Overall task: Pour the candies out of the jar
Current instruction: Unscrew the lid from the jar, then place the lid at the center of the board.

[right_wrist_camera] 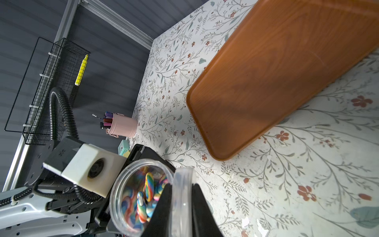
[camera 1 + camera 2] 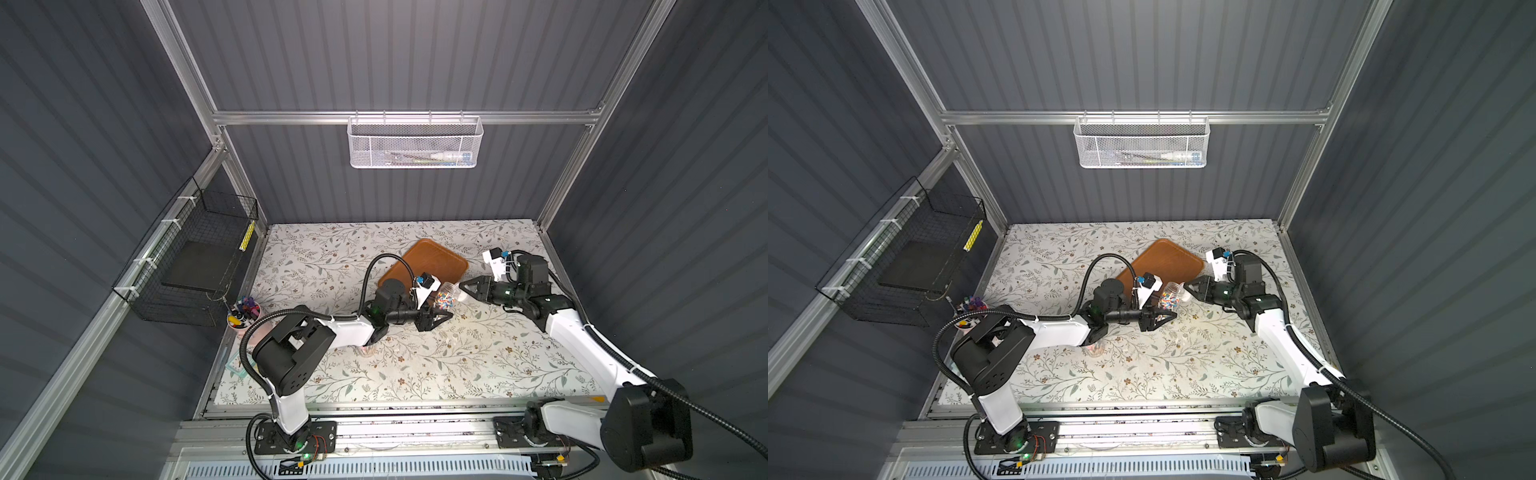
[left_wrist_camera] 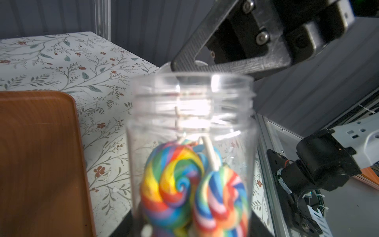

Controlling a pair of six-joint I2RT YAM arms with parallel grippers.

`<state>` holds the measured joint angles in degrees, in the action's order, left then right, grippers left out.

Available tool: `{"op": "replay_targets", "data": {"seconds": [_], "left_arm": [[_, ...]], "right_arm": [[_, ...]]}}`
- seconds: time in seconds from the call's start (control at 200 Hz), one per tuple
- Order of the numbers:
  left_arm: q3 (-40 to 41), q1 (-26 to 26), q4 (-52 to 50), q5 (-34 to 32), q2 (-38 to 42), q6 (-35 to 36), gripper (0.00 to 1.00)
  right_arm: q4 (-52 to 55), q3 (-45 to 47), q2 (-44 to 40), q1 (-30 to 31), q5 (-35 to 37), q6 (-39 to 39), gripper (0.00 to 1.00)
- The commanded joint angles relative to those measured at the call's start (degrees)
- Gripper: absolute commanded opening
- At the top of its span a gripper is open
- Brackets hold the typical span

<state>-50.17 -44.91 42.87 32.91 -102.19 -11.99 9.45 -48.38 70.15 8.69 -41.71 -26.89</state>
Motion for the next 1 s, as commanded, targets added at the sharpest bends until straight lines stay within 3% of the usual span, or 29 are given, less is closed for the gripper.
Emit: {"op": "replay_targets", "data": {"seconds": [0.0,0.165,0.34,0.635,0.78,0.996], "left_arm": [[-0.08,0.43,-0.24,-2.51,2.52,1.90,0.00],[0.38,0.52,-0.77,-5.22,5.40,3.76,0.00],[0.79,1.06,-1.89,-10.67,9.32,7.07,0.00],[3.96,7.31,-1.61,-16.66,13.99,6.53,0.00],[4.03,10.63,-4.80,-17.99,15.99,6.12,0.00],[4.00,11.24,-8.83,-20.77,17.55,7.97,0.00]], "right_arm": [[4.37,-3.30,0.68,-0.33,-1.76,3.25,0.15],[9.82,-5.75,0.60,-2.61,2.91,6.71,0.15],[13.91,-2.42,2.98,-3.85,6.40,7.36,0.16],[-4.02,12.91,7.47,-1.01,0.01,-4.71,0.17],[-11.06,15.16,10.60,0.80,-2.34,-7.72,0.18],[-13.57,15.48,14.70,0.98,-2.44,-7.05,0.19]]}}
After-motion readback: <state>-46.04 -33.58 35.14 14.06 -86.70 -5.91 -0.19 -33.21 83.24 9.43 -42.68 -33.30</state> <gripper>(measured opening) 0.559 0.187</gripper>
